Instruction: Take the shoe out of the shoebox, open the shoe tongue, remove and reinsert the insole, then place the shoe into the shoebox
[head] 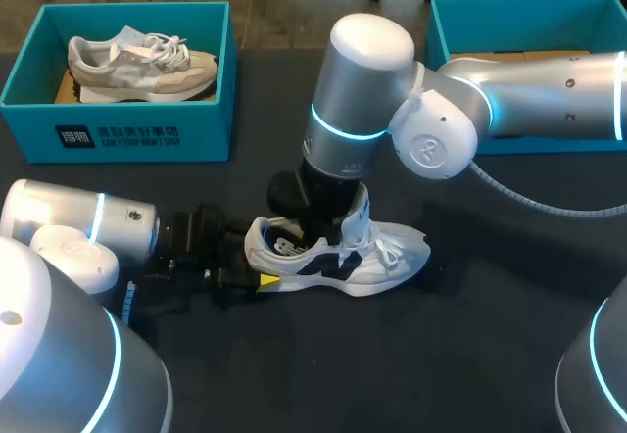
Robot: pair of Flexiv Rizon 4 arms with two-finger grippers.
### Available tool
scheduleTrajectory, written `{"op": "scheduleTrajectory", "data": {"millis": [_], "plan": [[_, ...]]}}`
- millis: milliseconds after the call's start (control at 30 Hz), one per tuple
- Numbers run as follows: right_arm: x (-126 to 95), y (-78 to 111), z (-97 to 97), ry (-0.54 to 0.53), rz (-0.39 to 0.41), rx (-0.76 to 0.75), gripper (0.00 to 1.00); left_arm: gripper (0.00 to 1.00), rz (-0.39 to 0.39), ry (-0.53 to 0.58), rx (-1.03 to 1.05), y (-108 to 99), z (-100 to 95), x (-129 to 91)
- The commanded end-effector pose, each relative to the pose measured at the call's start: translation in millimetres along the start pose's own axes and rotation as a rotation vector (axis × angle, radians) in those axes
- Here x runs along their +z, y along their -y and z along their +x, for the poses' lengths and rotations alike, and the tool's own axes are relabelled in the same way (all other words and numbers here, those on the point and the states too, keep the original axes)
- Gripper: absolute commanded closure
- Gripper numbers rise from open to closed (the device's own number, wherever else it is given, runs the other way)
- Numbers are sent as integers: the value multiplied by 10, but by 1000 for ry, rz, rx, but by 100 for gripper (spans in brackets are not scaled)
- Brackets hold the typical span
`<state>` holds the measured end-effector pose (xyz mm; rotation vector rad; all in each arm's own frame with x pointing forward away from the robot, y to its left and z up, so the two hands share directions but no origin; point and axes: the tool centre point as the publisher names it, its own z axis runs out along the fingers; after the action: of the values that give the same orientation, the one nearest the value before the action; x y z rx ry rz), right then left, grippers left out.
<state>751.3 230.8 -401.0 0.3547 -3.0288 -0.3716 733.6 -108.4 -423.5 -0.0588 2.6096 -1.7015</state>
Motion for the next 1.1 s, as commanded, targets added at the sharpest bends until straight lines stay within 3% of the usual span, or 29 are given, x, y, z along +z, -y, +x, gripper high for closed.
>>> {"op": "scheduleTrajectory", "data": {"millis": [33,267,567,1100], "plan": [[32,-40,-1,-12,3,1,100,100,-2,-1,0,-10,-17,5],[-60,-29,93,-53,19,7,100,100,-2,-1,0,-10,-17,5],[-343,4,249,-100,49,24,100,100,-2,-1,0,-10,-17,5],[-673,110,270,-100,102,4,100,100,-2,-1,0,-10,-17,5]]}}
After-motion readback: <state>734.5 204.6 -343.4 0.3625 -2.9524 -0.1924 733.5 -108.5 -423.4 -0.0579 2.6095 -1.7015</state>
